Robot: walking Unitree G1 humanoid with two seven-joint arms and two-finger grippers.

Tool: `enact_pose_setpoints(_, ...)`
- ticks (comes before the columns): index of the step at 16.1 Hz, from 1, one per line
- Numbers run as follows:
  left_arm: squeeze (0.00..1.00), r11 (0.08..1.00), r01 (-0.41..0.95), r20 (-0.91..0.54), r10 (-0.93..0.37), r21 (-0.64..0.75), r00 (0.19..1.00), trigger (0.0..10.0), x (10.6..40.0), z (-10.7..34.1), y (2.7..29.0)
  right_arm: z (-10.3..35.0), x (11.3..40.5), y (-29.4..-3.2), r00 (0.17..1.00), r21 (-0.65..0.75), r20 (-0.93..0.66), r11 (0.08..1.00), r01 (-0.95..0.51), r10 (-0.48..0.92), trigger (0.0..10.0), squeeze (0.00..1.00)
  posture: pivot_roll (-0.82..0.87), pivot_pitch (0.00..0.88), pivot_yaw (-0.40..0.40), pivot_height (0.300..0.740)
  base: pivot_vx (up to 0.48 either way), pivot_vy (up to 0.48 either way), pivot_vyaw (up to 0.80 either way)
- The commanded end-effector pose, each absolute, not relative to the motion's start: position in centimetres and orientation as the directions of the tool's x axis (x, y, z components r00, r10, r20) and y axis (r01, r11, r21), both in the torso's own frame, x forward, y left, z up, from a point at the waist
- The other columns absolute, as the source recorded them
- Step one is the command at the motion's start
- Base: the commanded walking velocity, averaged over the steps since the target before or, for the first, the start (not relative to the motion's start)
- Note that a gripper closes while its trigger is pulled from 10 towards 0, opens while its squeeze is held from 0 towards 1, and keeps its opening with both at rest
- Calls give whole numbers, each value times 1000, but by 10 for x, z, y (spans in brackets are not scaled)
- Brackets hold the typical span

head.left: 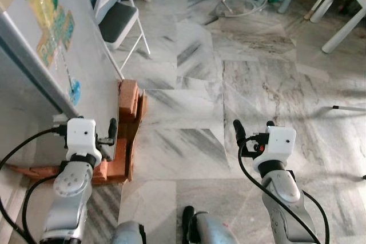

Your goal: Restocking fridge

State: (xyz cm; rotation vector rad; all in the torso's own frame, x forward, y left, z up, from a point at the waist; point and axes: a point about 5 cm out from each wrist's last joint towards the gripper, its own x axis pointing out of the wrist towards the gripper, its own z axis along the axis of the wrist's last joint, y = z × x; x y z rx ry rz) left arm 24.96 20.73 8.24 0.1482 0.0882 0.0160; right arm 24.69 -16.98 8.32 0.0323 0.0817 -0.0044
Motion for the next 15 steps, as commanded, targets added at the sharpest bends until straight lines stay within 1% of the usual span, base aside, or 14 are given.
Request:
enact_pose_setpoints(1,0,989,12,-102,4,150,995,10000,243,82,208,88,245,-172,998,24,-69,1000,9,-8,10000,0,89,187,-57,740,0,0,0)
enact_pose_setpoints(2,0,989,18,-107,-2,148,994,10000,239,82,207,88,245,-172,998,25,-67,1000,9,-7,10000,0,91,187,-58,740,0,0,0)
enact_pose_setpoints(5,0,991,34,-110,-19,130,994,10000,228,82,203,88,244,-172,998,22,-67,1000,5,-3,10000,0,97,184,-59,740,0,436,0)
enact_pose_setpoints(8,0,992,58,-115,-45,115,992,10000,230,81,193,87,244,-171,997,19,-73,1000,2,-1,10000,0,96,174,-59,740,0,450,0)
enact_pose_setpoints(11,0,991,67,-110,-54,114,992,10000,235,83,191,88,245,-173,998,15,-68,1000,7,-6,10000,0,95,169,-55,740,0,450,0)
enact_pose_setpoints(15,0,985,123,-79,-114,119,990,10000,241,90,183,86,244,-172,997,15,-70,1000,12,-11,10000,0,95,168,-52,740,0,0,0)
